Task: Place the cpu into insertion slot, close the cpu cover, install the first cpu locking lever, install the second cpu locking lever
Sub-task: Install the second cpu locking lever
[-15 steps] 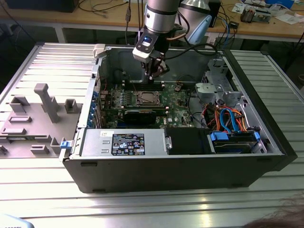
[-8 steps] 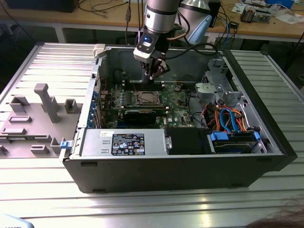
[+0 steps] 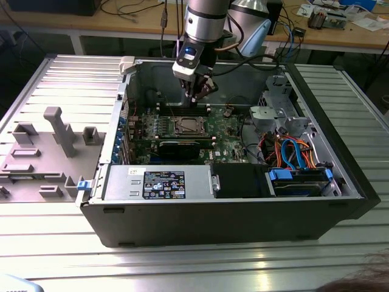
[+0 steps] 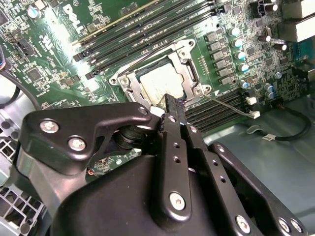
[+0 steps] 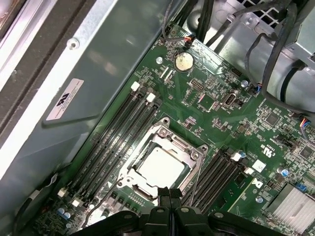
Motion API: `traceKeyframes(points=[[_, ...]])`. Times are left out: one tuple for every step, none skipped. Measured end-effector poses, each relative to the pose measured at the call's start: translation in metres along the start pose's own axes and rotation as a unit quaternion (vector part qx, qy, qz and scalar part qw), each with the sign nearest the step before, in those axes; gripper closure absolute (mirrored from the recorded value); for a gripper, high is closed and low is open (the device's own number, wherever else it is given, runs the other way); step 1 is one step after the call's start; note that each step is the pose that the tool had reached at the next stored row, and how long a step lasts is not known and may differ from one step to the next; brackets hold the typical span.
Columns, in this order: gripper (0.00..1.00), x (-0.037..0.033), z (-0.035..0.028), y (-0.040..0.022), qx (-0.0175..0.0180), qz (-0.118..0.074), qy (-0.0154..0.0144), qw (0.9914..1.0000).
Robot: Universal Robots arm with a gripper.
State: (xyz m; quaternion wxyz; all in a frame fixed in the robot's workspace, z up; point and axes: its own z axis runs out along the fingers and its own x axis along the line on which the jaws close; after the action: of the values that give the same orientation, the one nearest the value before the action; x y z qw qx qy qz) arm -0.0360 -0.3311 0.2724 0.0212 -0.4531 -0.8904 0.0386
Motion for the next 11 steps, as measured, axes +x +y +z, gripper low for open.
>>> traceKeyframes(points=[[0.89, 0.0000, 0.0000, 0.0000, 0.0000, -0.002, -0.0002, 1.00000], [0.89, 0.0000, 0.0000, 0.0000, 0.0000, -0.004, -0.0004, 0.99999], [0.89, 0.0000, 0.0000, 0.0000, 0.0000, -0.007, -0.0006, 0.99998], [0.89, 0.0000, 0.0000, 0.0000, 0.0000, -0.008, -0.0007, 0.99996], [0.89, 0.0000, 0.0000, 0.0000, 0.0000, -0.012, -0.0010, 0.99993], [0.89, 0.0000, 0.0000, 0.0000, 0.0000, -0.015, -0.0013, 0.99988], [0.89, 0.0000, 0.0000, 0.0000, 0.0000, -0.019, -0.0016, 0.99983], [0.89, 0.0000, 0.0000, 0.0000, 0.0000, -0.020, -0.0018, 0.99979], [0.89, 0.0000, 0.0000, 0.0000, 0.0001, -0.022, -0.0020, 0.99975], [0.89, 0.0000, 0.0000, 0.0000, 0.0001, -0.025, -0.0022, 0.99968], [0.89, 0.0000, 0.0000, 0.0000, 0.0000, -0.027, -0.0023, 0.99964]])
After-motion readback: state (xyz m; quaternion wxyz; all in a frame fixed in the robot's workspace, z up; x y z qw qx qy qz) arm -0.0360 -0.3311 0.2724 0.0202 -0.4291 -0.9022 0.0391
